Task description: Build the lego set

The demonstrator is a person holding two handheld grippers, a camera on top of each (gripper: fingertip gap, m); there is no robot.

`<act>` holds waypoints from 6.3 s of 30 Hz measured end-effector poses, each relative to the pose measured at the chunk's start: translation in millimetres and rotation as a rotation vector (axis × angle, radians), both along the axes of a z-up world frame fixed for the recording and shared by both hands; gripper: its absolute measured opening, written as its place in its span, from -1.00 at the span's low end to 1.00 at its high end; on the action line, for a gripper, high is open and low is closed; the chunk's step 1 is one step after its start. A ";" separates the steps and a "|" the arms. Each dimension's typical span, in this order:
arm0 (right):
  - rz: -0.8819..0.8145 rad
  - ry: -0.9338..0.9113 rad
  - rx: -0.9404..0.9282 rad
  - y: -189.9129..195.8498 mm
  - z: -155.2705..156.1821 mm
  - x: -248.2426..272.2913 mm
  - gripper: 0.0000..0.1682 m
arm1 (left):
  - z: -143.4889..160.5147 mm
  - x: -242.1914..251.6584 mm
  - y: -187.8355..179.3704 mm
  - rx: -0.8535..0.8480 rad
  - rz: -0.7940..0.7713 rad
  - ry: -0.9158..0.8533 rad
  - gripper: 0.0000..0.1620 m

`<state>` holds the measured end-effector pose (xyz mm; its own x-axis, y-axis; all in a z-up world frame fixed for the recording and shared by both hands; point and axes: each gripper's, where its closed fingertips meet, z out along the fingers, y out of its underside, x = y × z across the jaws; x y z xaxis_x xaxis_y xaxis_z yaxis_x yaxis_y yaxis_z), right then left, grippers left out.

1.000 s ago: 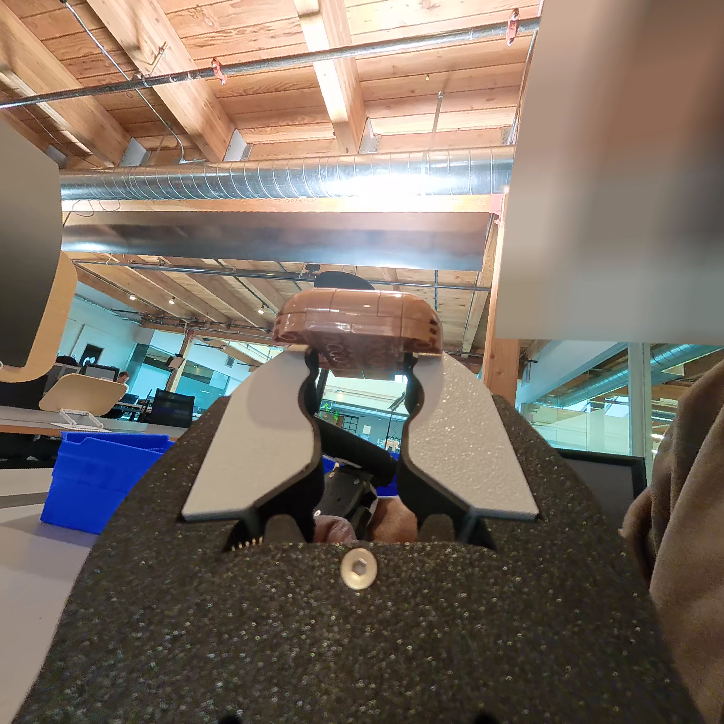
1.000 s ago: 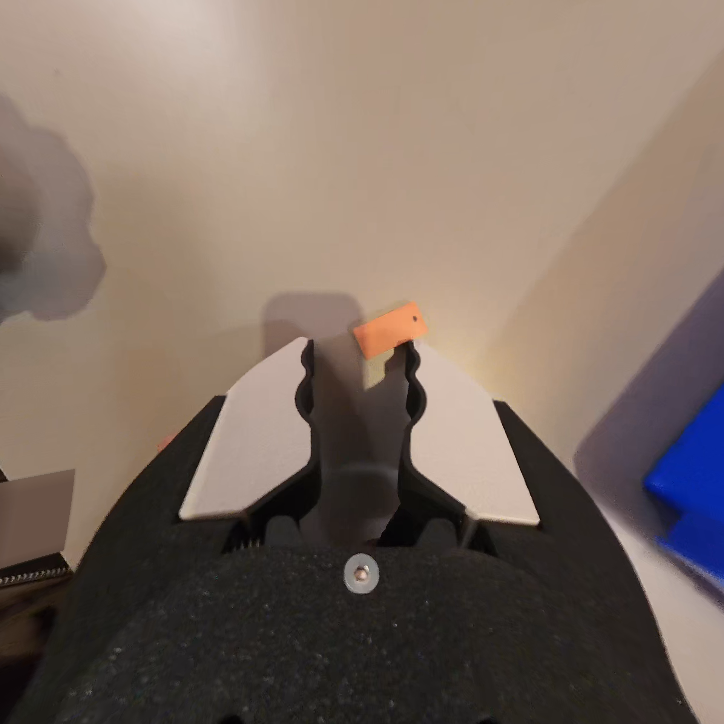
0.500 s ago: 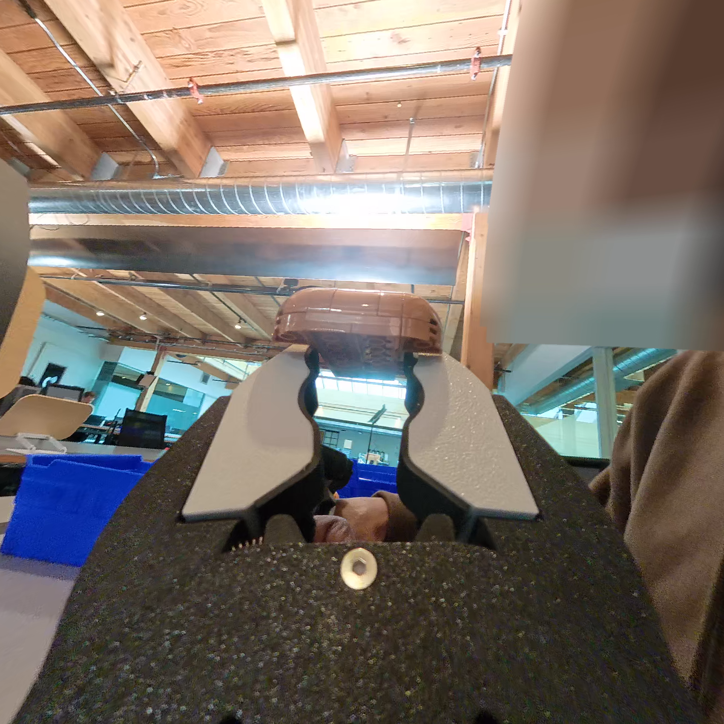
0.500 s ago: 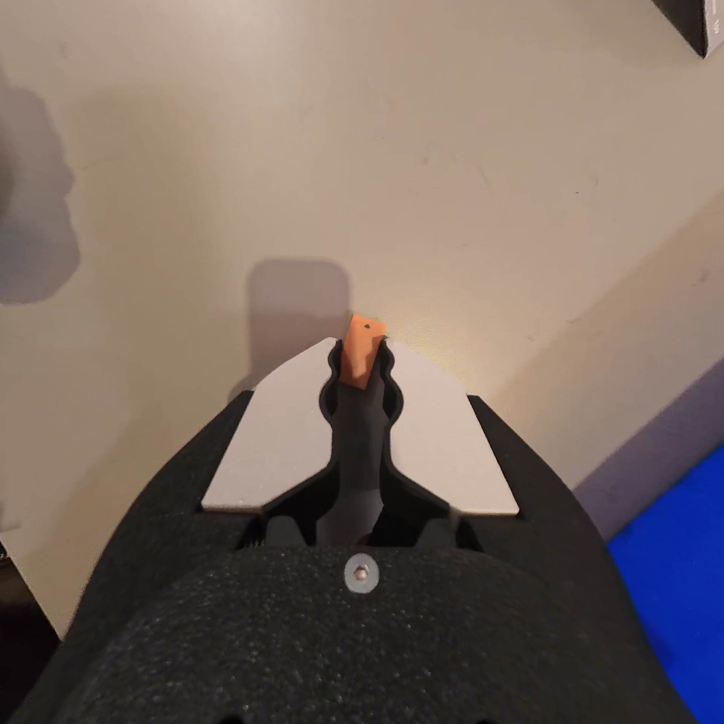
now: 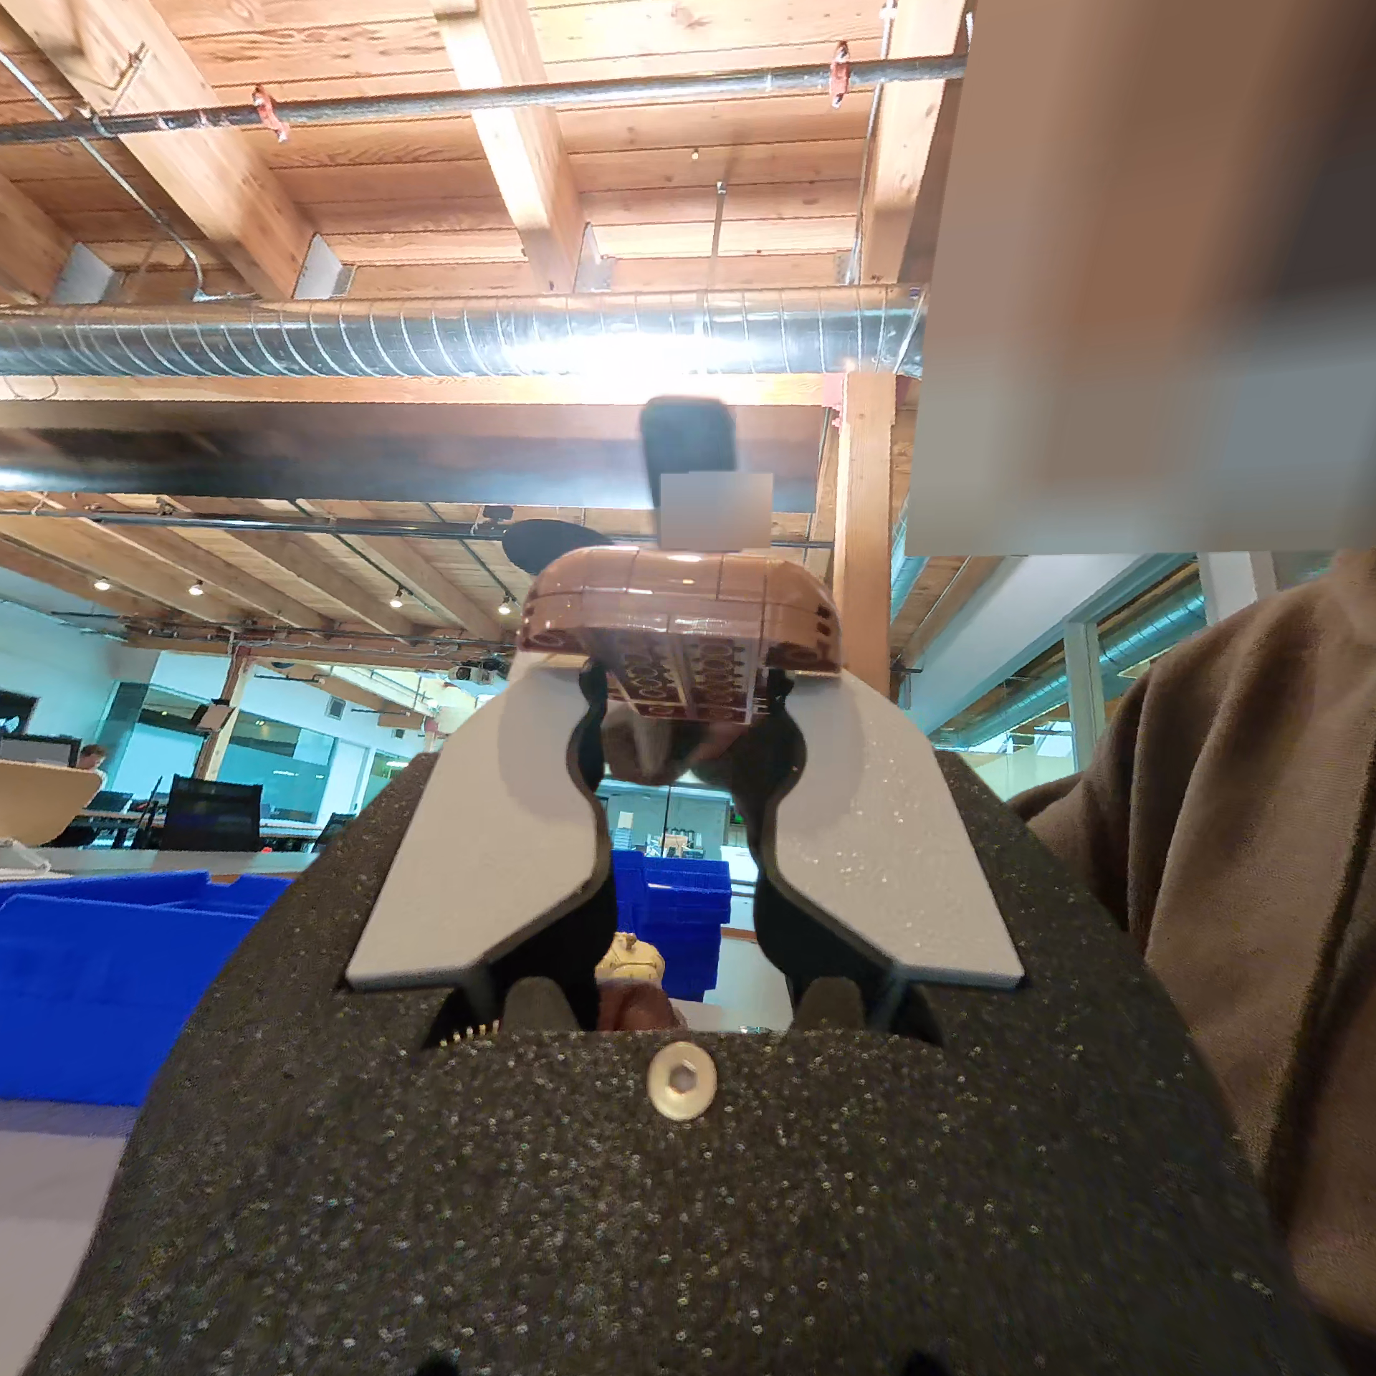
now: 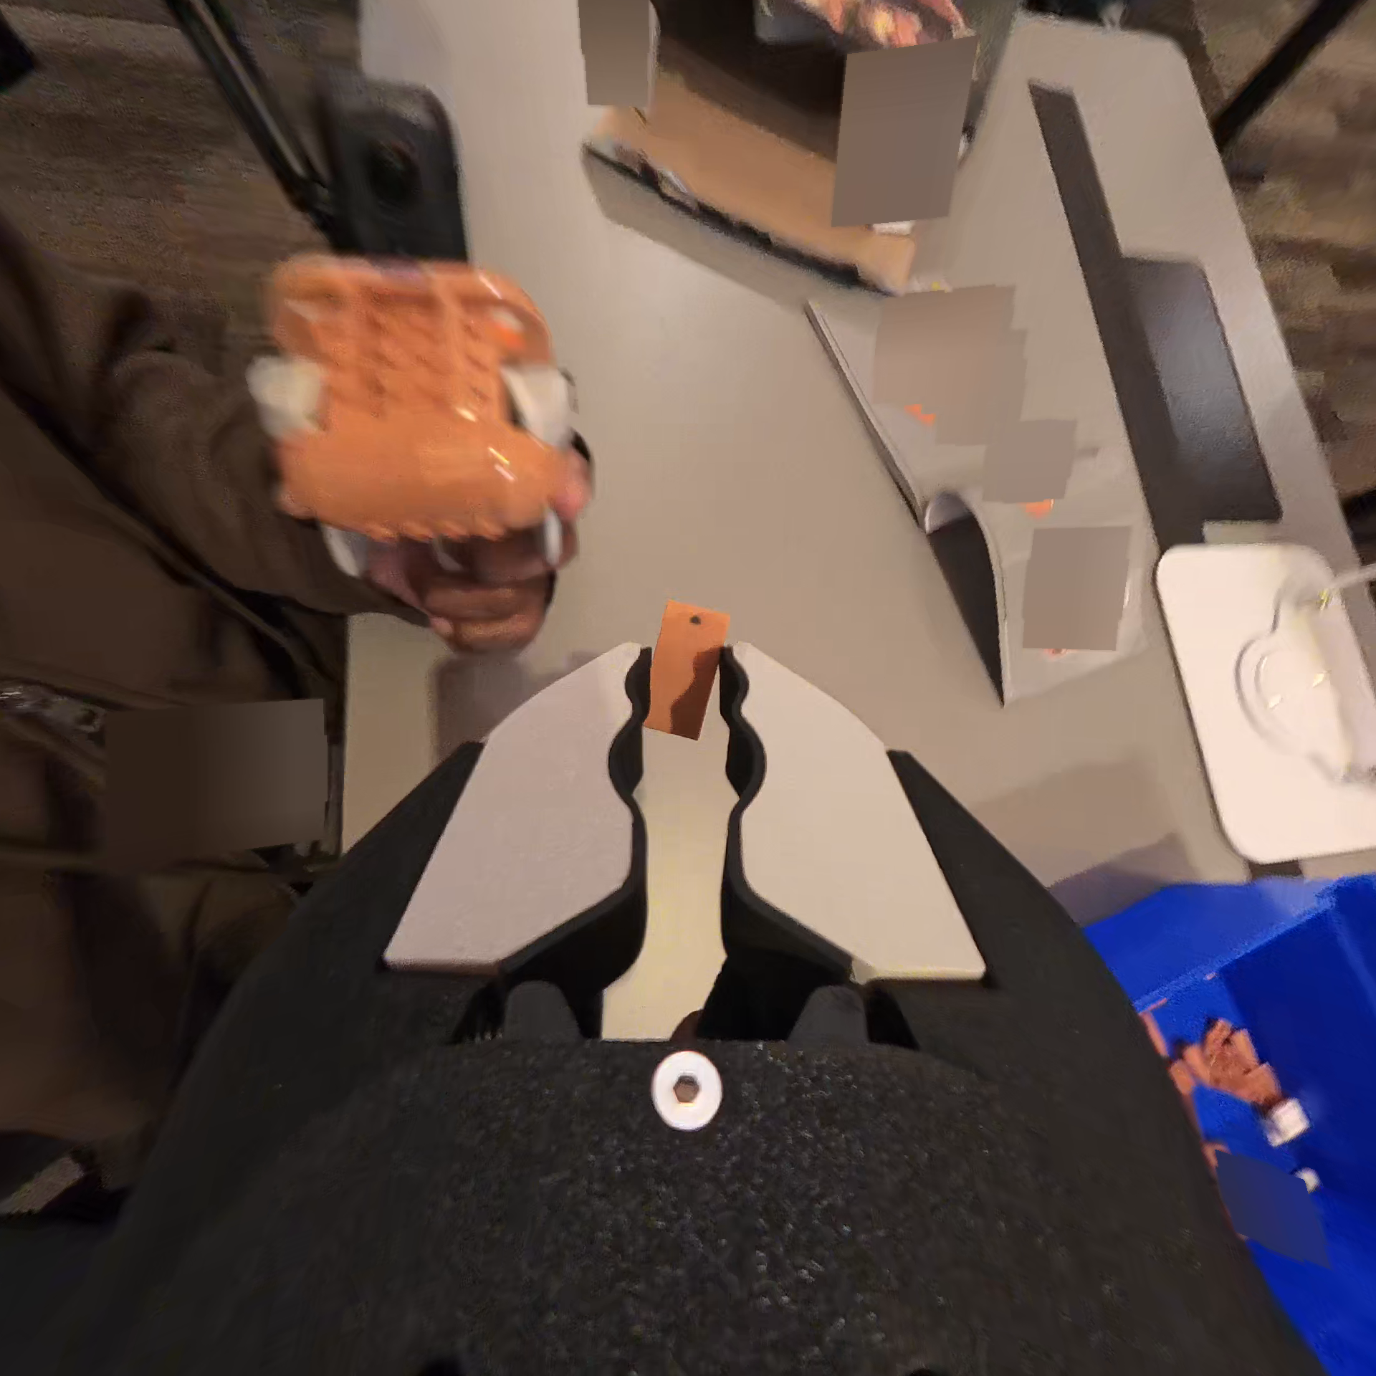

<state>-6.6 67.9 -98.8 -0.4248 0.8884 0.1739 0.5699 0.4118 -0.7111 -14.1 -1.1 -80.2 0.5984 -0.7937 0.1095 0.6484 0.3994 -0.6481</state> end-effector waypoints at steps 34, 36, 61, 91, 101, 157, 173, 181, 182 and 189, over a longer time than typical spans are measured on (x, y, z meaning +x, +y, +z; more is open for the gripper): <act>0.354 -0.179 0.034 -80.4 16.0 -16.9 -0.80 | -4.6 11.0 4.9 -0.016 0.029 0.011 -0.48; 0.352 -0.181 0.022 -81.2 16.1 -17.3 -0.80 | -4.4 10.7 4.3 -0.013 0.030 0.011 -0.48; 0.359 -0.229 -0.048 -84.1 16.5 -13.1 -0.80 | -3.7 14.2 2.6 0.001 0.034 0.030 -0.48; 0.469 0.270 0.216 -68.6 44.0 -2.9 -0.56 | 1.5 4.7 -4.2 0.030 -0.024 -0.042 -0.48; 0.576 0.120 0.179 -94.0 23.9 -4.1 -0.71 | -1.3 6.3 -0.9 0.002 0.006 -0.007 -0.48; 0.038 -0.155 -1.405 -86.8 -43.4 12.7 -0.53 | -56.6 43.8 -21.0 -0.170 -0.606 0.396 -0.48; 0.022 -0.101 -1.486 -86.7 -42.9 13.9 -0.64 | -57.3 42.1 -18.2 -0.181 -0.621 0.364 -0.48; 0.034 -0.093 -1.514 -91.2 -40.5 14.2 -0.67 | -54.8 41.6 -22.5 -0.164 -0.652 0.348 -0.48; 0.035 -0.091 -1.516 -91.4 -40.3 14.2 -0.67 | -54.5 41.5 -22.8 -0.163 -0.655 0.346 -0.48; 0.021 -0.083 -1.513 -92.0 -40.2 14.6 -0.67 | -54.2 42.1 -23.5 -0.160 -0.657 0.345 -0.48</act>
